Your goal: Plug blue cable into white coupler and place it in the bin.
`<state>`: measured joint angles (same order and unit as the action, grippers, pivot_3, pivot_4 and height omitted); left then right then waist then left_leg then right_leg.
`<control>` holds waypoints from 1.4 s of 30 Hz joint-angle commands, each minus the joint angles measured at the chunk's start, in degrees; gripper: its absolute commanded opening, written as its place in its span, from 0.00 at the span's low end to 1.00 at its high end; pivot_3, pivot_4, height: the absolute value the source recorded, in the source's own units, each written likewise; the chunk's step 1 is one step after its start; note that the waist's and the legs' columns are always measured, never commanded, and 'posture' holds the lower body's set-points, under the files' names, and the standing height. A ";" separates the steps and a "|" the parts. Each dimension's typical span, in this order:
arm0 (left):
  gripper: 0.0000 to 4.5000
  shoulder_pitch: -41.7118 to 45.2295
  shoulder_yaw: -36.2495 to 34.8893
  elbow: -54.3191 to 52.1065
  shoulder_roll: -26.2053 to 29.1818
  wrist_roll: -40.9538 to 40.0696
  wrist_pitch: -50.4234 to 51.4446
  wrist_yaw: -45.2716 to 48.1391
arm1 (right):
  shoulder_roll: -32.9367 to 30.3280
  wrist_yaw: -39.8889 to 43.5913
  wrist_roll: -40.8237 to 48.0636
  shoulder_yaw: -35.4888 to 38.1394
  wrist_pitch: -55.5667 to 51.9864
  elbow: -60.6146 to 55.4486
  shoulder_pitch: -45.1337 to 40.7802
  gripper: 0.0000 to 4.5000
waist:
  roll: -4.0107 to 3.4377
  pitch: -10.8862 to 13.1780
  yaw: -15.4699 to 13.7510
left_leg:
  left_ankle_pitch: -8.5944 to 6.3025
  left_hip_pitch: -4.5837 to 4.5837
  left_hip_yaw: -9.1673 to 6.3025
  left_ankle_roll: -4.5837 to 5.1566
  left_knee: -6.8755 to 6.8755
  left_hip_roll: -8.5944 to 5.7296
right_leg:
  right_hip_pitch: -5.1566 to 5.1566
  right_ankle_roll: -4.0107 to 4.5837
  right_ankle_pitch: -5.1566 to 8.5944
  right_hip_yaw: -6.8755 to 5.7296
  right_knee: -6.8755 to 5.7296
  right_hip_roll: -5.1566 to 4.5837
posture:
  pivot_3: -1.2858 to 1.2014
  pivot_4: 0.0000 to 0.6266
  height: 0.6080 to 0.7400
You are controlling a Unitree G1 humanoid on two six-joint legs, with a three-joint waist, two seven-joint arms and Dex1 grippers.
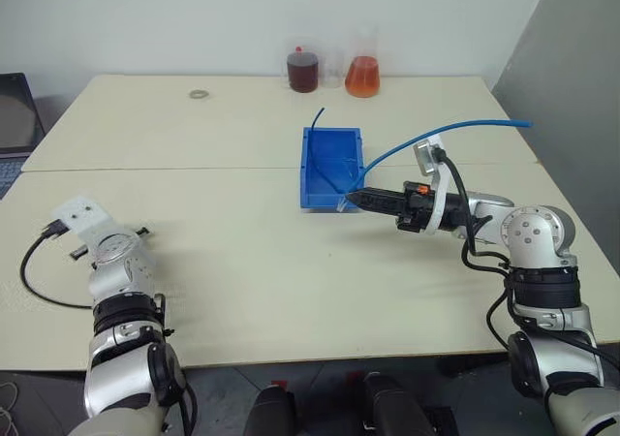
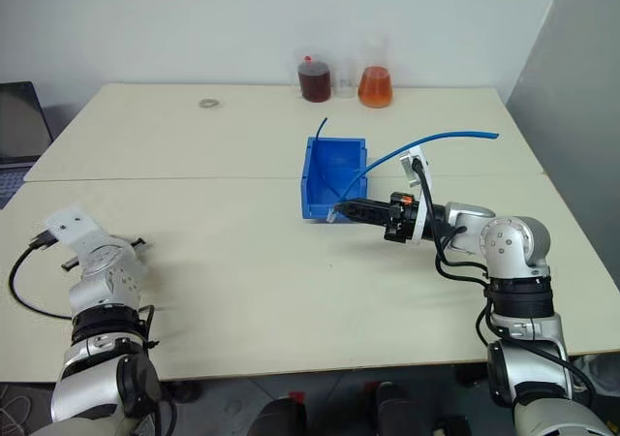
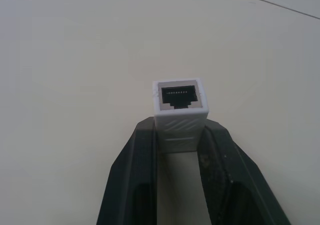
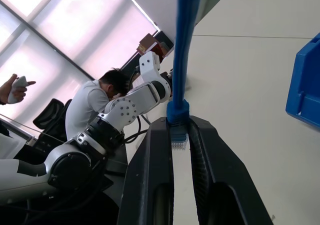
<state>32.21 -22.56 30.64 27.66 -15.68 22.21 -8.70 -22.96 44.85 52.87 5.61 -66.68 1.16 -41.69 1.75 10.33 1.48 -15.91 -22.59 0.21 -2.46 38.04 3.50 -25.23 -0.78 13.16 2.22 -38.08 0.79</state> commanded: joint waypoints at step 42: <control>0.18 0.74 40.31 -0.41 -0.05 8.19 -30.53 84.89 | -2.37 9.37 -31.87 -24.36 34.68 -6.40 9.81 0.05 | -0.13 -0.03 0.21 | 0.04 0.13 0.03 -0.02 0.07 -0.01 | 0.06 -0.07 0.05 0.17 -0.02 0.12 | 0.52 0.24 1.00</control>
<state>33.41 17.37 30.23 27.24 -8.41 -9.74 74.61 -25.71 53.74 21.45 -19.10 -33.41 -5.20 -31.92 1.62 10.30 1.69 -15.87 -22.45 0.24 -2.48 38.11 3.49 -25.17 -0.84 13.21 2.40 -38.10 0.91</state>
